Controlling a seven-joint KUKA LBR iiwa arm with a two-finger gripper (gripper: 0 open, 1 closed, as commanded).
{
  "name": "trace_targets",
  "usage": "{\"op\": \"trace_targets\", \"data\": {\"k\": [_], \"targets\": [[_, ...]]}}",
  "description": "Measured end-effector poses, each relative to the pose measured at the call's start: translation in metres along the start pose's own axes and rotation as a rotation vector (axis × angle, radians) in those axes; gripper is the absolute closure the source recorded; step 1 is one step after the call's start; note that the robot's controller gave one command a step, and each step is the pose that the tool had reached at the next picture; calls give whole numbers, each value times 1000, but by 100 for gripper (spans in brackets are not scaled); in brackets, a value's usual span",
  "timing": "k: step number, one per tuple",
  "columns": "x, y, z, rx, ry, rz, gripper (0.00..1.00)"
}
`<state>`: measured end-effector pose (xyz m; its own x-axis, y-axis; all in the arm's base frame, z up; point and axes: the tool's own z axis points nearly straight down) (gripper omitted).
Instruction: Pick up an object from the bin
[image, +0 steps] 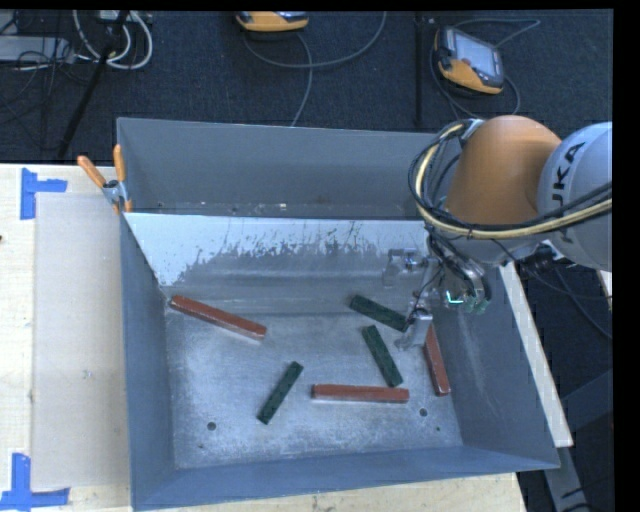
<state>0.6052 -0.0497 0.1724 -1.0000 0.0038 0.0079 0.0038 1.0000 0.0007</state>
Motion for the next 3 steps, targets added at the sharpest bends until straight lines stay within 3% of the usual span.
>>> {"op": "trace_targets", "data": {"k": [1, 2, 3], "targets": [[-4, -45, -66, 5, -14, -349, 0], [-3, -44, -64, 2, -11, -348, 100], [-3, -44, -64, 2, -11, -347, 0]]}}
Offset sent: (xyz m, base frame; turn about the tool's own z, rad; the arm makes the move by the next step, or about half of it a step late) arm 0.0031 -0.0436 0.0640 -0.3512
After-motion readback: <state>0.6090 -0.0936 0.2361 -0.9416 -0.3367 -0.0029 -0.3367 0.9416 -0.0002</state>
